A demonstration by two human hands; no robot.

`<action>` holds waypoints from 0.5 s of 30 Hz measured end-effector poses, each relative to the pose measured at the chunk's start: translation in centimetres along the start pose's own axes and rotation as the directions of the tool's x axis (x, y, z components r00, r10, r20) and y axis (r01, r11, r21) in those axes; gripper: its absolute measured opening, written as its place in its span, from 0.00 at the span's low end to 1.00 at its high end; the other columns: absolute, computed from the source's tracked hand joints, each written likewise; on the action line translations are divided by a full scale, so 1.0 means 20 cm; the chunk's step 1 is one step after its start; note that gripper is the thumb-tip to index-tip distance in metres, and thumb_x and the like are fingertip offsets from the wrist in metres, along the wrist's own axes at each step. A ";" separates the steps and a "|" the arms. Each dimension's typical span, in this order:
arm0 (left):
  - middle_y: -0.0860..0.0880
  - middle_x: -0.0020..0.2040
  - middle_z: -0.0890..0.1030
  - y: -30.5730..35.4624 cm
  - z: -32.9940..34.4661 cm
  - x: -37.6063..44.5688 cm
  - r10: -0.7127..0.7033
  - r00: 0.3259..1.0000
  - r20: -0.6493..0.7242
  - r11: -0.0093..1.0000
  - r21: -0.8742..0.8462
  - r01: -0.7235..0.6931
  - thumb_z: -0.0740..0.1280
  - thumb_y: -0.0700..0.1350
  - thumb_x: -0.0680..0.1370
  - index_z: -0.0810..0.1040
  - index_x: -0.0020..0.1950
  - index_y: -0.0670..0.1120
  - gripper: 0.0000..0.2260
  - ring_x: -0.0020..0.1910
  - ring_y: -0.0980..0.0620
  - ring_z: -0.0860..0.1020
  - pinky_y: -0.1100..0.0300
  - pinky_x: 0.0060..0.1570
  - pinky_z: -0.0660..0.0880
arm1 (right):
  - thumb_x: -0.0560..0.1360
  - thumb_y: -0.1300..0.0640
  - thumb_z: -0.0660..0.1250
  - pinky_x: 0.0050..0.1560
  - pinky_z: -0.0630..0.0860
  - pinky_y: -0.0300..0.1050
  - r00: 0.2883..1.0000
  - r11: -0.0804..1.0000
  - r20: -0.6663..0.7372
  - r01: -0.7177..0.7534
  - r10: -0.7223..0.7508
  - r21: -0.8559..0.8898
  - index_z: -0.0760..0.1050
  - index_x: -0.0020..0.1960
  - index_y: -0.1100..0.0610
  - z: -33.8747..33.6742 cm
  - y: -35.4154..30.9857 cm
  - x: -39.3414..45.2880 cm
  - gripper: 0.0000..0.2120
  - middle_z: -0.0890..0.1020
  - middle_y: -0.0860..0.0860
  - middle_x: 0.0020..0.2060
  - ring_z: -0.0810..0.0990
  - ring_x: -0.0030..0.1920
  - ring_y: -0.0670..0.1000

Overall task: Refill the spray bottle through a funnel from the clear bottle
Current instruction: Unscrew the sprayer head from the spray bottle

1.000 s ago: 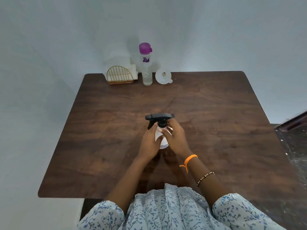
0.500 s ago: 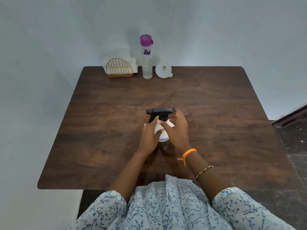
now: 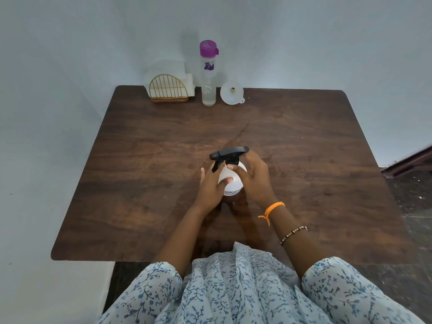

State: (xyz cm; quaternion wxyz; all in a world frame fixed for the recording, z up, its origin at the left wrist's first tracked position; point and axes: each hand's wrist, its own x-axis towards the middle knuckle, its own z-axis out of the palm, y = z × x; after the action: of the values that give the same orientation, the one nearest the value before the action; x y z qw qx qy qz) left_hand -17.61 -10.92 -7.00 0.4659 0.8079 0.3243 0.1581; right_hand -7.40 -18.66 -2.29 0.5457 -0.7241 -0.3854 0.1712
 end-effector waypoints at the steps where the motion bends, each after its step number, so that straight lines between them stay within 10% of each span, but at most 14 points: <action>1: 0.53 0.70 0.64 0.00 0.00 0.00 -0.010 1.000 -0.005 1.000 -0.027 0.010 0.59 0.48 0.79 0.63 0.72 0.46 0.22 0.70 0.61 0.55 0.50 0.72 0.37 | 0.72 0.59 0.70 0.55 0.75 0.53 0.999 1.000 0.045 -0.002 0.003 -0.008 0.77 0.54 0.54 -0.01 0.01 0.01 0.12 0.80 0.45 0.48 0.78 0.54 0.52; 7: 0.51 0.71 0.68 -0.05 0.02 0.02 0.009 1.000 0.000 0.998 -0.056 -0.009 0.62 0.45 0.79 0.65 0.71 0.51 0.20 0.74 0.52 0.59 0.53 0.70 0.36 | 0.73 0.62 0.68 0.65 0.68 0.44 0.969 0.999 0.248 0.025 -0.013 -0.043 0.77 0.58 0.58 -0.08 0.05 0.05 0.14 0.80 0.52 0.55 0.73 0.58 0.40; 10: 0.51 0.71 0.68 -0.04 0.01 0.02 0.018 1.000 0.001 0.999 -0.049 -0.018 0.62 0.45 0.79 0.64 0.71 0.52 0.21 0.74 0.52 0.59 0.52 0.70 0.35 | 0.68 0.59 0.73 0.62 0.71 0.54 0.985 1.000 0.169 -0.019 0.022 -0.016 0.77 0.57 0.51 -0.05 0.05 0.04 0.18 0.78 0.44 0.54 0.75 0.59 0.49; 15: 0.49 0.71 0.68 -0.06 0.02 0.02 0.012 1.000 -0.002 1.000 -0.029 -0.012 0.62 0.46 0.79 0.63 0.72 0.50 0.21 0.74 0.53 0.59 0.51 0.71 0.35 | 0.64 0.62 0.75 0.54 0.74 0.43 0.999 0.998 -0.025 -0.034 0.036 0.062 0.73 0.49 0.55 0.01 0.02 0.02 0.17 0.77 0.48 0.46 0.76 0.52 0.51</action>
State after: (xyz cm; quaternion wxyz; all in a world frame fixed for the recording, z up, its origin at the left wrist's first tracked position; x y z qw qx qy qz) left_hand -17.57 -10.43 -8.19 0.4762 0.8029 0.3176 0.1663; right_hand -7.20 -18.21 -2.61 0.5696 -0.7159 -0.3600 0.1828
